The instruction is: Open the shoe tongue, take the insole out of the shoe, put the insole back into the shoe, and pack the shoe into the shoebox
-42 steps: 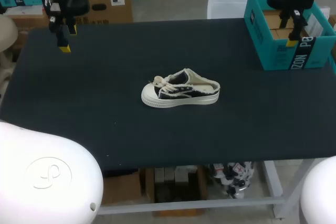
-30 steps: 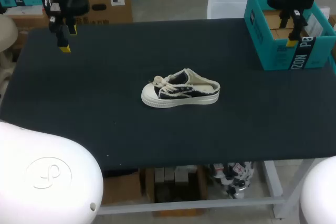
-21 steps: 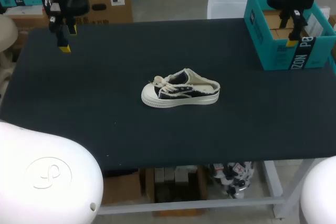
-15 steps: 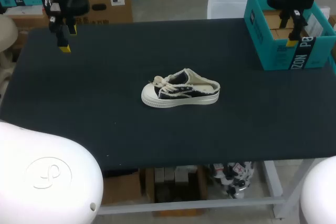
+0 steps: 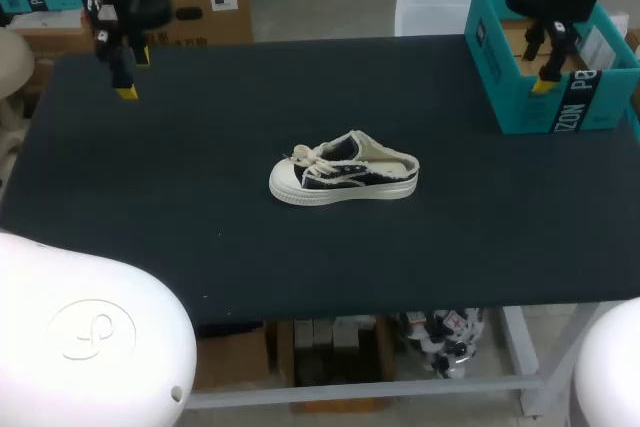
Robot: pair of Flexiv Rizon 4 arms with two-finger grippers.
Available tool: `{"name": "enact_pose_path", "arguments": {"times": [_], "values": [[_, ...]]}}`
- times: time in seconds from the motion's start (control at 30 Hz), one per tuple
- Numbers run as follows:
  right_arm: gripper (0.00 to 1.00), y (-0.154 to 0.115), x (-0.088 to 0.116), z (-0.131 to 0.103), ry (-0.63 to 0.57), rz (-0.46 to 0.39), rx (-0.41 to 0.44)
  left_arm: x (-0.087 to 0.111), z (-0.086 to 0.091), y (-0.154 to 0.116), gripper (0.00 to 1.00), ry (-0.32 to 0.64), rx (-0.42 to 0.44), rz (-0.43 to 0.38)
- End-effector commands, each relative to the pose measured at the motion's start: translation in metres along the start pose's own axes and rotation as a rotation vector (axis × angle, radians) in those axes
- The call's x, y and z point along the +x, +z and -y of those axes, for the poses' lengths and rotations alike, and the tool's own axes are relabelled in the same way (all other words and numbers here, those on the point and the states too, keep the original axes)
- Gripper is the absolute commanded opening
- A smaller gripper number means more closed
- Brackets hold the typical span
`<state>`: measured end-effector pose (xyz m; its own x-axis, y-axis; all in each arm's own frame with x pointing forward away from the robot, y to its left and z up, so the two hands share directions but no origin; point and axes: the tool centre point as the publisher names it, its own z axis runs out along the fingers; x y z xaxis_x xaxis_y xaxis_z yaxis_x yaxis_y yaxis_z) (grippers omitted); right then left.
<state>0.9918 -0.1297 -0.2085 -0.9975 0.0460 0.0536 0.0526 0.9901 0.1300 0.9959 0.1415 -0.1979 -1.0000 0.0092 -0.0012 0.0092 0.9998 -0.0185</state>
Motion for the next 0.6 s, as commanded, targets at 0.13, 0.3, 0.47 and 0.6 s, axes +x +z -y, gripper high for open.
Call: {"name": "enact_pose_path", "arguments": {"times": [0.13, 0.3, 0.47, 0.6], "values": [[1.0, 0.005, 0.013, -0.008, 0.02, 0.005, -0.108, 0.008, 0.013, -0.009, 1.0, -0.124, 0.022, -0.062], [1.0, 0.019, 0.02, -0.025, 0.02, 0.025, -0.222, 0.009, 0.029, -0.013, 1.0, -0.221, 0.065, -0.131], [1.0, 0.045, 0.022, -0.052, 0.026, 0.028, -0.292, 0.009, 0.043, -0.013, 1.0, -0.315, 0.043, -0.137], [1.0, 0.065, 0.025, -0.067, 0.004, 0.024, -0.362, 0.009, 0.051, -0.01, 1.0, -0.367, 0.012, -0.144]]}}
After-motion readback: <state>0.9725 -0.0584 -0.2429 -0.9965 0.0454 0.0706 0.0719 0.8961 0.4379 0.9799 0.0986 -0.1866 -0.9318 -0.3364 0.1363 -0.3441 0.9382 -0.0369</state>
